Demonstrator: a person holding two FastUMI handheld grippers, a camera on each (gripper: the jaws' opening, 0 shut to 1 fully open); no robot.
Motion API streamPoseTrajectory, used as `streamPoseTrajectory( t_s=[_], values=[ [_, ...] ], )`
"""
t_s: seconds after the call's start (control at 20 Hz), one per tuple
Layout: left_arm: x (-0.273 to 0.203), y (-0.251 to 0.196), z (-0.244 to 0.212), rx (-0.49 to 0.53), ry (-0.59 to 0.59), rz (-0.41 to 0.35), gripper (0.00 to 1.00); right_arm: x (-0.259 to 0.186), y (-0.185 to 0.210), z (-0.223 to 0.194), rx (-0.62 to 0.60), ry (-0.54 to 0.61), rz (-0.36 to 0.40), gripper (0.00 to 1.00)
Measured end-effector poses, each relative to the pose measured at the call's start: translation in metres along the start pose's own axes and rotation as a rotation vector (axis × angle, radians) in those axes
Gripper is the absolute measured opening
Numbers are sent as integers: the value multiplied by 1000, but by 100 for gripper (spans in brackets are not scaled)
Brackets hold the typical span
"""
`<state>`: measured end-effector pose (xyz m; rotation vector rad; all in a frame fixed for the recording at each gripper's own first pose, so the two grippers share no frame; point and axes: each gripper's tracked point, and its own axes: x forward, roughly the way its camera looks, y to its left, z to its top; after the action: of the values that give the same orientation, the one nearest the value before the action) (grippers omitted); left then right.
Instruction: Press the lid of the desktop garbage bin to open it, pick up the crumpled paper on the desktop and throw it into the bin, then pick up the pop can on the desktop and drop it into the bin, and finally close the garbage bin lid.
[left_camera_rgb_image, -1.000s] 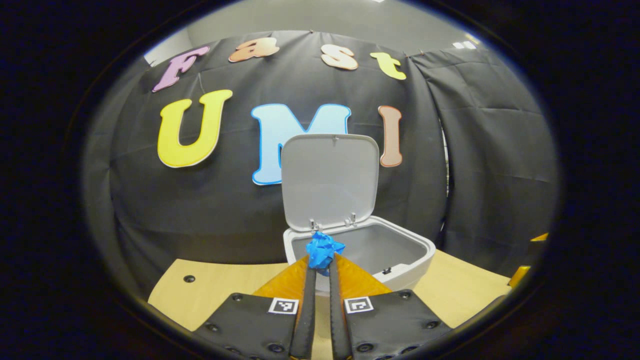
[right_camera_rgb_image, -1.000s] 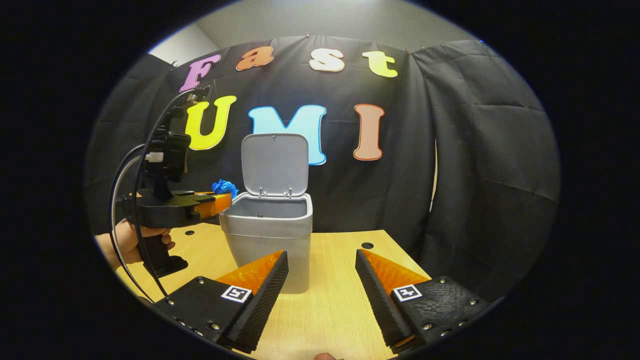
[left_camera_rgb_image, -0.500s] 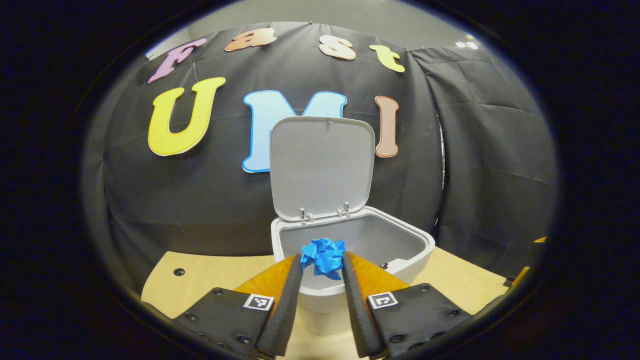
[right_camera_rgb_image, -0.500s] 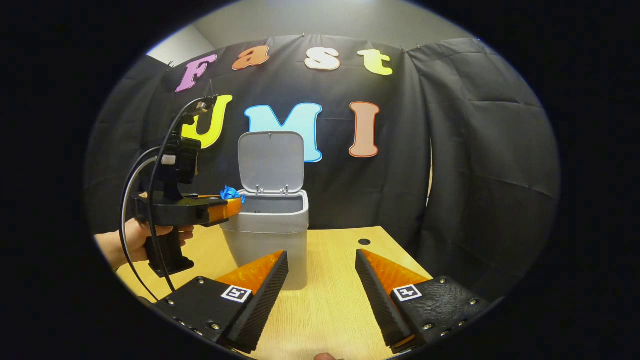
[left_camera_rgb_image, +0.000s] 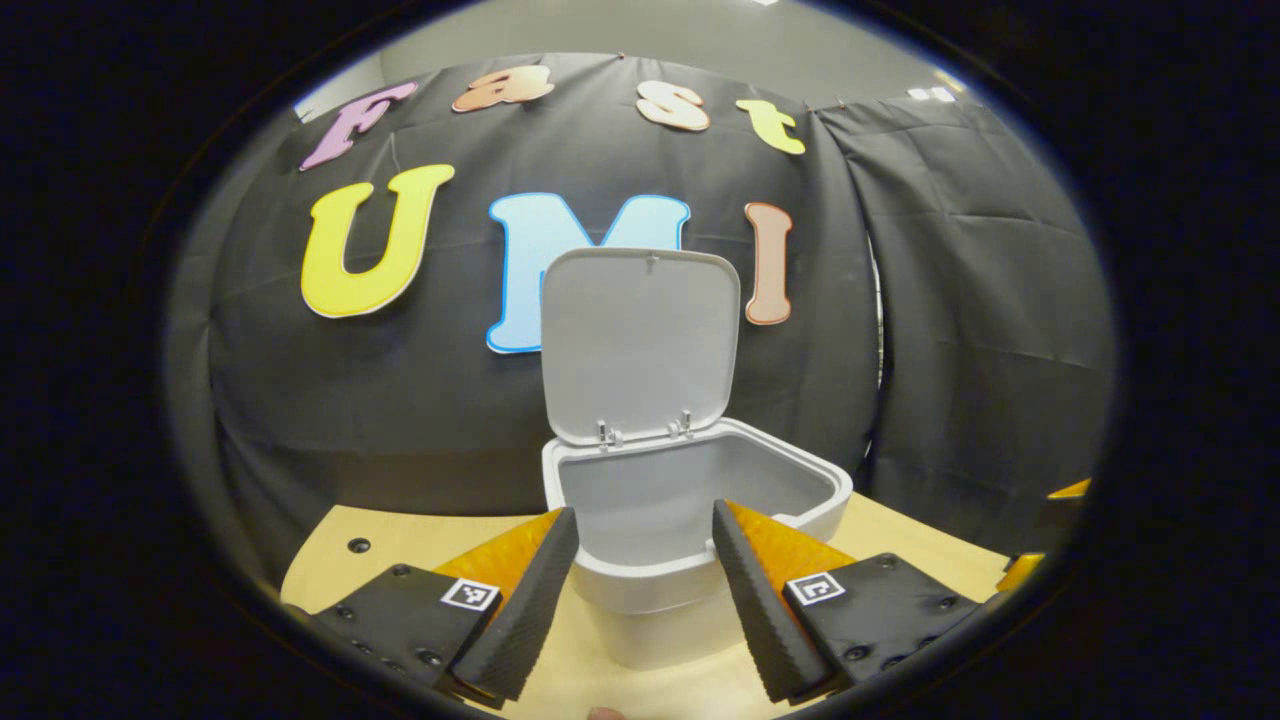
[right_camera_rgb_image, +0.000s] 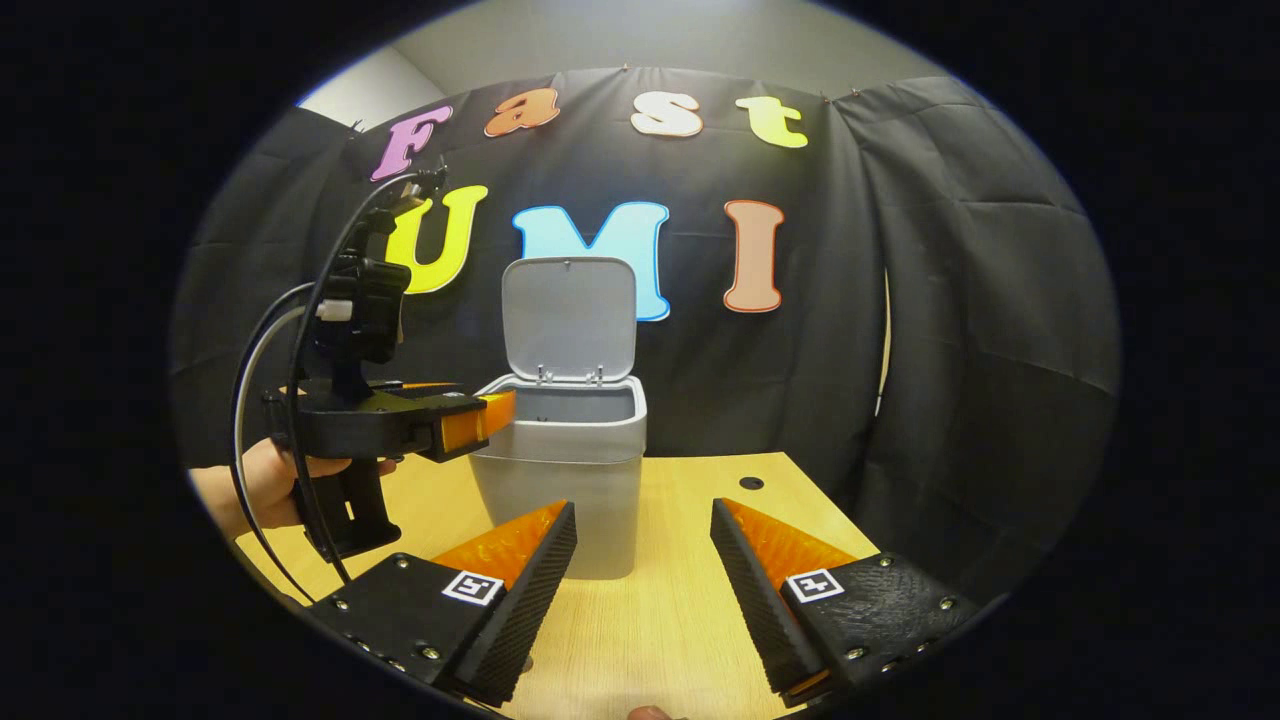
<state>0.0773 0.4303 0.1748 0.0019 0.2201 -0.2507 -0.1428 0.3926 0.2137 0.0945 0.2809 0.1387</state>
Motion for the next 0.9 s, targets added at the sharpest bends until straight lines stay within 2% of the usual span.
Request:
streamPoseTrajectory(
  t_s=[0.3,0.35,0.6,0.9],
  values=[
    [-35,21,3,-14,-30,60,90,0,36,-19,26,61,121,88],
    [-41,25,3,-7,-38,71,96,-1,44,-24,26,74,142,88],
    [-70,38,5,4,-69,110,95,-6,80,-42,21,130,264,88],
    [-105,52,9,-21,-90,153,94,-10,115,-78,-2,262,386,88]
  ],
)
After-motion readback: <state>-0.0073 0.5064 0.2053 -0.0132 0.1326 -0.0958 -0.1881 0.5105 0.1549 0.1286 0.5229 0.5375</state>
